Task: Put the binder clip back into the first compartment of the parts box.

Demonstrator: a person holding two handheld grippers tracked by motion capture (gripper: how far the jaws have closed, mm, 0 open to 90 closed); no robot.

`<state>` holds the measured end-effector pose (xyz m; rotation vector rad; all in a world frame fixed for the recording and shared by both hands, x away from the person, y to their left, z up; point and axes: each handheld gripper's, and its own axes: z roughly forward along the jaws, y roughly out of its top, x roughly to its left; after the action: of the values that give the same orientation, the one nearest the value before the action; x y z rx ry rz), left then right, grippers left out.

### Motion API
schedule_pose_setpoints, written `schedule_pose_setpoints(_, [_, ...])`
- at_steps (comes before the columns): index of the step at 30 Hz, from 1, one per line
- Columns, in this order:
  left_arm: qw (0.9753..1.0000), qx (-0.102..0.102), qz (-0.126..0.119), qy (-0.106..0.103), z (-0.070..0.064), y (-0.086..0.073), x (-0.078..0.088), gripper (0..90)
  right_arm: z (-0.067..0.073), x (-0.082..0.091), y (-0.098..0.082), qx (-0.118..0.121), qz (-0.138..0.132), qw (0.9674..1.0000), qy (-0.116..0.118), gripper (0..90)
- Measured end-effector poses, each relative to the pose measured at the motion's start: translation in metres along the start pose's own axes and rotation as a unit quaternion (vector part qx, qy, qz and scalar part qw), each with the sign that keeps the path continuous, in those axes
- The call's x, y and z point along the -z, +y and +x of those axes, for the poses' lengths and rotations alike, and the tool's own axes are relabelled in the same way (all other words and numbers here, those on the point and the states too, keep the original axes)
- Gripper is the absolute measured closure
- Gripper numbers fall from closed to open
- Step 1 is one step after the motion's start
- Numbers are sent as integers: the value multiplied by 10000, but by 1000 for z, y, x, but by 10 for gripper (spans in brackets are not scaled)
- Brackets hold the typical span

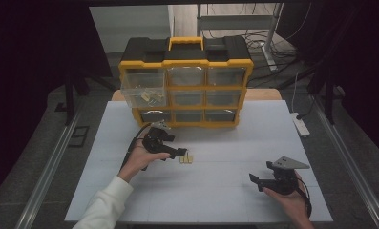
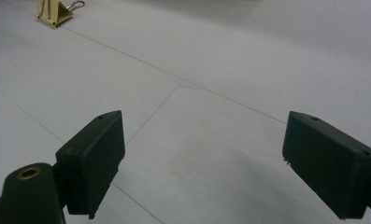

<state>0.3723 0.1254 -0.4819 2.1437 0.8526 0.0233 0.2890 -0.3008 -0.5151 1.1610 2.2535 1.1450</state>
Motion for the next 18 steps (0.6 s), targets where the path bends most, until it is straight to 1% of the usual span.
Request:
schedule_pose_setpoints(4, [9999,37,92,-79,3,1,-7,171,-1,1,0,-2,-7,10000,-9,134])
schedule_pose_setpoints(6, [9997,83,134,-209,5,2,-12,173,-1,1,-1,1,-6,10000,-10,134])
schedule_pose_setpoints(10, [9992,80,250,-297,6,3,-21,189,0,0,0,18,7,10000,-11,134])
schedule_pose_setpoints(12, [9990,48,329,-298,6,4,-26,206,0,0,0,33,16,10000,-27,134])
schedule_pose_setpoints(13, [9988,64,366,-305,6,4,-29,220,0,0,0,33,14,10000,-28,134])
schedule_pose_setpoints(15, [9987,53,413,-289,6,4,-34,283,0,1,0,18,0,10000,-14,134])
schedule_pose_setpoints(18, [9983,-9,529,-243,6,3,-39,439,0,1,0,20,-6,10000,-1,133])
